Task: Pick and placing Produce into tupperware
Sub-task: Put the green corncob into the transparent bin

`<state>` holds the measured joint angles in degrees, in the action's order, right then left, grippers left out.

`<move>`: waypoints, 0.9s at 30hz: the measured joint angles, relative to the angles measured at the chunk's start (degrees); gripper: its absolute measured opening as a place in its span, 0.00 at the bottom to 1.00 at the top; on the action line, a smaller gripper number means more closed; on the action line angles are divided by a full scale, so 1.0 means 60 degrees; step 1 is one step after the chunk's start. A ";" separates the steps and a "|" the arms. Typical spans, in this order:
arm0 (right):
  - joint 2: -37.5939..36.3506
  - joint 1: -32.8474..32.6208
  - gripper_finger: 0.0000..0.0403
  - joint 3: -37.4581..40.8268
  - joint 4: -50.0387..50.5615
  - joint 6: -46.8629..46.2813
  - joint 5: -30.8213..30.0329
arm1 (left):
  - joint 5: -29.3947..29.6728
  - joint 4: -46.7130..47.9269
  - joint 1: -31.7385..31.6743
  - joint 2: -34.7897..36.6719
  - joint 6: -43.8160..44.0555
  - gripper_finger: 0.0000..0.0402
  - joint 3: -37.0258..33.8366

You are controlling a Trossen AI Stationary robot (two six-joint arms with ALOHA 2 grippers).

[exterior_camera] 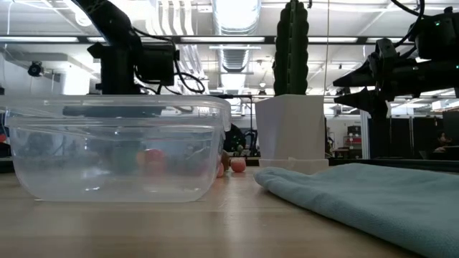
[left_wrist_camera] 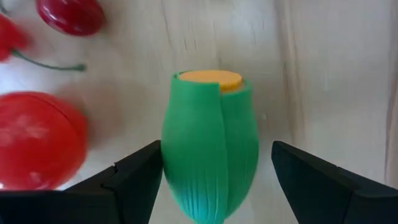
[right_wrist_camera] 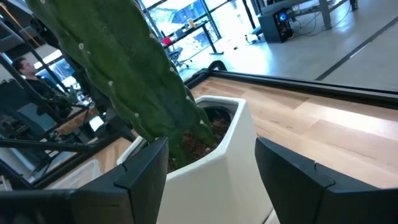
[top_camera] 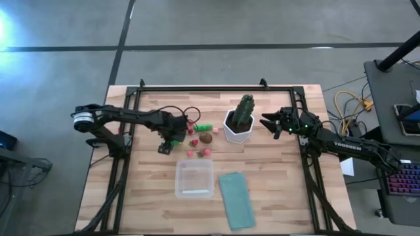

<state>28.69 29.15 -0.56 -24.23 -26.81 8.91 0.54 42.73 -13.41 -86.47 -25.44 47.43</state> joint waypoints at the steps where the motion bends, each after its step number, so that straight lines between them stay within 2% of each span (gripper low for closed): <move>1: 0.0000 0.0000 0.58 0.0000 0.0000 0.0000 0.0004 | 0.0000 -0.0094 0.0000 -0.0022 0.0102 0.70 -0.0032; 9: -0.0007 -0.0004 0.58 0.0000 0.0001 0.0000 0.0004 | 0.0091 -0.0398 0.0000 0.0079 0.0587 0.68 -0.0166; 20: -0.0007 0.0000 0.58 0.0000 -0.0004 0.0000 0.0000 | 0.0182 -0.0634 -0.0007 0.0057 0.0716 0.47 -0.0414; 27: -0.0007 -0.0002 0.58 0.0000 -0.0004 0.0000 0.0000 | 0.0190 -0.0477 -0.0015 0.0228 0.0978 0.51 -0.0174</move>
<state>28.64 29.14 -0.56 -24.25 -26.81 8.91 1.68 39.87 -13.50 -85.10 -19.57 46.39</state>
